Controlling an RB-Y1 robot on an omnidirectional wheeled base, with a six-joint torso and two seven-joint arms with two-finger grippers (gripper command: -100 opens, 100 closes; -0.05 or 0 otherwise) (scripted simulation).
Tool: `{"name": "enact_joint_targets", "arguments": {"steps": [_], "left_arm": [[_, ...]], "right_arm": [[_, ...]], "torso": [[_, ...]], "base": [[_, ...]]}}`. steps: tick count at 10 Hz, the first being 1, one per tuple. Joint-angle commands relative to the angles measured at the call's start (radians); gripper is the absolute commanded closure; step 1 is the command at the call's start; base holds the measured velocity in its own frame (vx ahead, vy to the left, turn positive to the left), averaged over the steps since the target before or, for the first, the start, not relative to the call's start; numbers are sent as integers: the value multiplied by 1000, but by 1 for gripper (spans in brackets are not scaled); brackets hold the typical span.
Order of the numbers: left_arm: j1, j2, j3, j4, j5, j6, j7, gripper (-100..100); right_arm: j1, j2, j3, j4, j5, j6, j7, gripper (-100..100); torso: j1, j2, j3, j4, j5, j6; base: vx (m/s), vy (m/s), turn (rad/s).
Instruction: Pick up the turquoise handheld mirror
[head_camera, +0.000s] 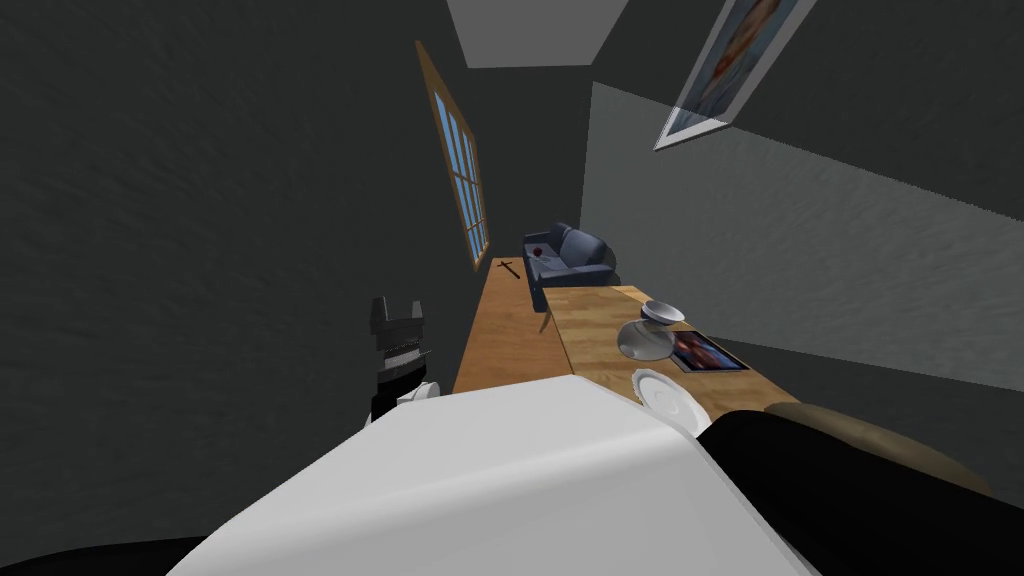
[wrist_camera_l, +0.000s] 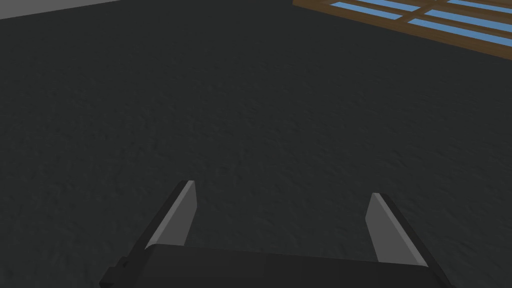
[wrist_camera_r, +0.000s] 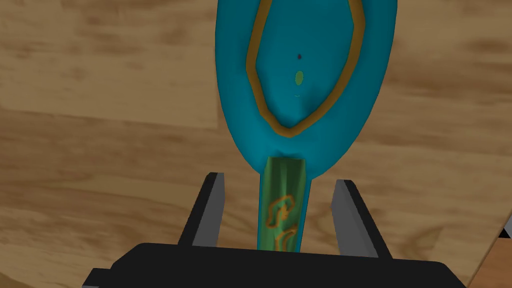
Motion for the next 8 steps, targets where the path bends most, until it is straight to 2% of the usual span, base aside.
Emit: {"name": "enact_joint_targets", "arguments": {"steps": [1, 4, 5, 6, 8], "left_arm": [[0, 0, 0, 0, 0, 0, 0, 0], [0, 0, 0, 0, 0, 0, 0, 0], [0, 0, 0, 0, 0, 0, 0, 0], [0, 0, 0, 0, 0, 0, 0, 0], [0, 0, 0, 0, 0, 0, 0, 0]], "right_arm": [[0, 0, 0, 0, 0, 0, 0, 100], [1, 0, 1, 0, 0, 0, -1, 100], [0, 0, 1, 0, 0, 0, 0, 0], [24, -23, -12, -30, -4, 3, 0, 100], [55, -51, -27, -67, -10, 3, 0, 100]], "torso": [[0, 0, 0, 0, 0, 0], [-1, 1, 1, 1, 0, 0], [-1, 1, 1, 1, 0, 0], [-1, 1, 1, 0, 0, 0], [2, -1, 0, 0, 1, 0]], "base": [[0, 0, 0], [0, 0, 0], [0, 0, 0], [12, 13, -46], [26, 25, -63]]}}
